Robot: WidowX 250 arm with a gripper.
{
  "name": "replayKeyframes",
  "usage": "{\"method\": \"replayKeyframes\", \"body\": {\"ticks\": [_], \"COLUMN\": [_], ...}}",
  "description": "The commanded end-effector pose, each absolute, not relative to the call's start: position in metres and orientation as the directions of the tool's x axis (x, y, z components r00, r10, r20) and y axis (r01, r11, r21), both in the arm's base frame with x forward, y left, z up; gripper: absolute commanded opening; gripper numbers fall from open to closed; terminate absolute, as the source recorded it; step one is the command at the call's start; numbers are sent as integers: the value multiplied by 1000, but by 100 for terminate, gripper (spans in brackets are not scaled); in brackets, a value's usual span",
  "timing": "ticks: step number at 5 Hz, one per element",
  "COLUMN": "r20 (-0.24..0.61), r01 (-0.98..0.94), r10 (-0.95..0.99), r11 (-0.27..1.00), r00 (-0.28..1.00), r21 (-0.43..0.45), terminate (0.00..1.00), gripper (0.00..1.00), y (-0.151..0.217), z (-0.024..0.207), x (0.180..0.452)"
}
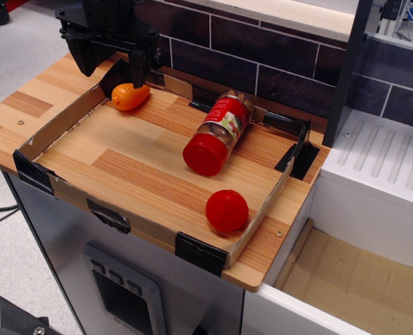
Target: Upright basil bottle
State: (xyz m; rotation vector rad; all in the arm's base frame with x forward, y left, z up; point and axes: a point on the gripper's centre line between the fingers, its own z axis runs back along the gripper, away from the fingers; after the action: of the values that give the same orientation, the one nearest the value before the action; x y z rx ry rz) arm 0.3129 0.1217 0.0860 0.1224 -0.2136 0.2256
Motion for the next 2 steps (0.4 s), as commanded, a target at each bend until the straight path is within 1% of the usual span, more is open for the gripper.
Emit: {"method": "replayKeyframes", "body": {"ticks": [1,2], "r20": [223,170], "r01": [-234,-216], "r10": [208,206], "r11": [967,975], "r00": [952,964], "r21": [96,47], "terminate": [0,0], "gripper": [100,100], "y": [122,95], "z": [86,87], "x": [313,305]}}
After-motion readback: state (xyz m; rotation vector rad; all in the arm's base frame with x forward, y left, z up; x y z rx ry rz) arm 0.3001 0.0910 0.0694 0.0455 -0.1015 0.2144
